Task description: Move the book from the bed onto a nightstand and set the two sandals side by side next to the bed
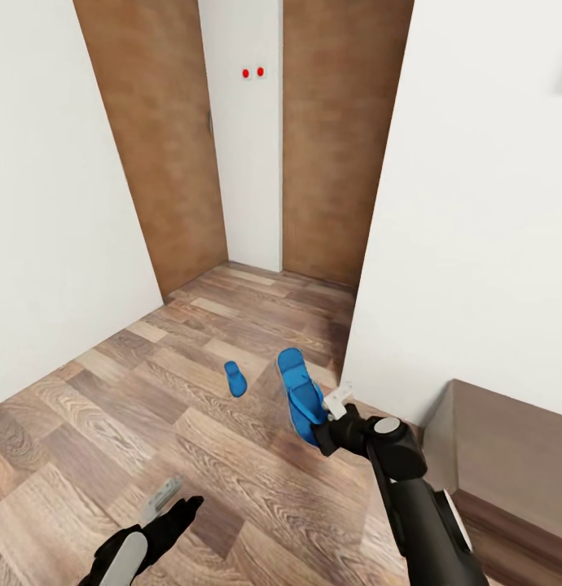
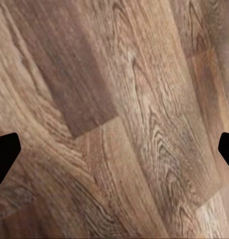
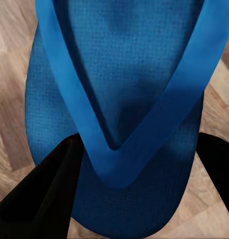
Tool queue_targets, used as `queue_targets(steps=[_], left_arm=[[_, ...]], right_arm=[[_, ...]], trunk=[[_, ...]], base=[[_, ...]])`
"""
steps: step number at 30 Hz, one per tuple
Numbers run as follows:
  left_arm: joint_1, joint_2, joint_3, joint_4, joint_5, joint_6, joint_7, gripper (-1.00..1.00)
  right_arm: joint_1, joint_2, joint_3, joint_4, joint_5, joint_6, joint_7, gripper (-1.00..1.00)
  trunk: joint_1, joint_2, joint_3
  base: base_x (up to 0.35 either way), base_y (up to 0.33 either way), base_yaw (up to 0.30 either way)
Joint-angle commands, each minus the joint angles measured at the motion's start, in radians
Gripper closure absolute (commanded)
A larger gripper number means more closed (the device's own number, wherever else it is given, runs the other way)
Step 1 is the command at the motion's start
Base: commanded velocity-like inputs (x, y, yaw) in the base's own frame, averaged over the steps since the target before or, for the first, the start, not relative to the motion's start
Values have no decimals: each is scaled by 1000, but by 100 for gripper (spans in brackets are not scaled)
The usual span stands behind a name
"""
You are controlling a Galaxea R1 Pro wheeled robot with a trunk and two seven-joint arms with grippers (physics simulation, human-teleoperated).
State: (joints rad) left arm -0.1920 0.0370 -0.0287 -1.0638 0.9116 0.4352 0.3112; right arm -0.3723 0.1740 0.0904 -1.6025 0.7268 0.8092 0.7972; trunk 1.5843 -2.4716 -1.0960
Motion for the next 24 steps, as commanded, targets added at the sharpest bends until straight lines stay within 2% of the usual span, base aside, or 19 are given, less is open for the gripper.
queue_targets(steps=[1,5,9,14,24], left_arm=[[-2,0,-3,1,1,0,13,-100],[-5,-3,-2,8,-36,0,19,-100],[-6,-6,-1,12,-54,0,21,-100],[-7,-6,-1,14,-61,0,22,-100],[-7,-6,-1,16,-61,0,22,-100]], right_arm=[[-1,1,0,0,3,6,-1,100],[-5,1,2,20,2,15,-29,100],[-8,1,3,42,0,25,-41,100],[-8,1,8,57,-4,30,-47,100],[-8,1,9,62,-6,31,-49,100]], trunk=[[0,0,-1],[0,0,-1],[0,0,-1],[0,0,-1],[0,0,-1]], base=[[329,-95,0],[330,-93,0],[331,-45,0],[327,64,-48],[308,176,-98]])
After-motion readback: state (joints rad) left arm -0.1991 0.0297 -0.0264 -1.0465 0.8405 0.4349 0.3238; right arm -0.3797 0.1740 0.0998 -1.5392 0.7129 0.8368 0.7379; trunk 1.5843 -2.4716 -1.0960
